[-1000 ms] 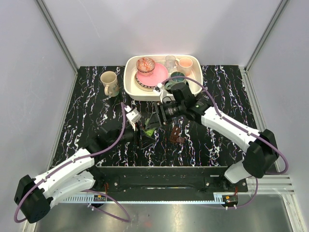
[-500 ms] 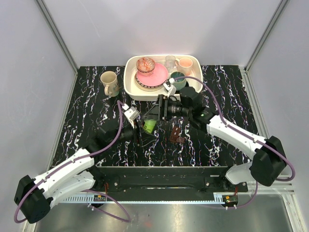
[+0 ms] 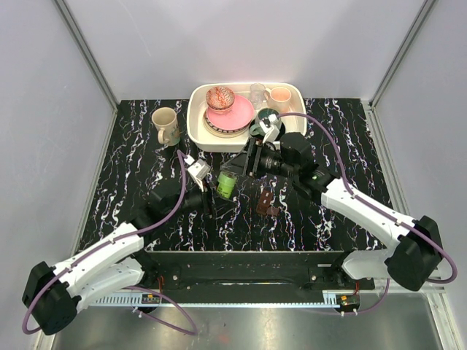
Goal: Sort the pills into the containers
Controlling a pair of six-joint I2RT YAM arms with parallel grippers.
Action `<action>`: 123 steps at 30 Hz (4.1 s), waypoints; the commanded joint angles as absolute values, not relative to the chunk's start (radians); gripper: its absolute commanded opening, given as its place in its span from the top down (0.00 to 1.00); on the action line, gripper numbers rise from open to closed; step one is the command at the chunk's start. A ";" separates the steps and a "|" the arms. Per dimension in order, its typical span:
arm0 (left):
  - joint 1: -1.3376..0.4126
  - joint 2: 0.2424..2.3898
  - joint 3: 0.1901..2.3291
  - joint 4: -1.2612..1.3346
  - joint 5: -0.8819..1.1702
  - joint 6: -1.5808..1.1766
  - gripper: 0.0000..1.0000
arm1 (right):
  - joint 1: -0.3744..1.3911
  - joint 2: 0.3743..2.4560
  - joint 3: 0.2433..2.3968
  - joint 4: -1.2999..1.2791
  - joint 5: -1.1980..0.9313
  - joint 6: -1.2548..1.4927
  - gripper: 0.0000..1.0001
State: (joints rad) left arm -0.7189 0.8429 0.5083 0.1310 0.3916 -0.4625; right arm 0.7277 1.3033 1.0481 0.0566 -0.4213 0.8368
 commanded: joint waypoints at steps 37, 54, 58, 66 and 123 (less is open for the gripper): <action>-0.729 0.873 0.534 0.276 0.374 -0.502 1.00 | 0.792 1.325 1.022 0.046 -0.347 0.825 0.47; -0.727 0.874 0.408 0.757 0.740 -0.727 1.00 | 0.793 1.189 0.897 0.354 -0.691 0.715 0.86; -0.732 0.877 0.413 0.842 0.824 -0.762 1.00 | 0.793 1.164 0.887 0.403 -0.781 0.701 0.84; -0.746 0.856 0.452 0.764 0.847 -0.716 1.00 | 0.793 1.126 0.887 0.318 -0.663 0.669 0.36; -0.822 0.893 0.675 0.109 0.379 -0.433 1.00 | 0.896 1.172 1.077 -0.103 -0.048 0.742 0.22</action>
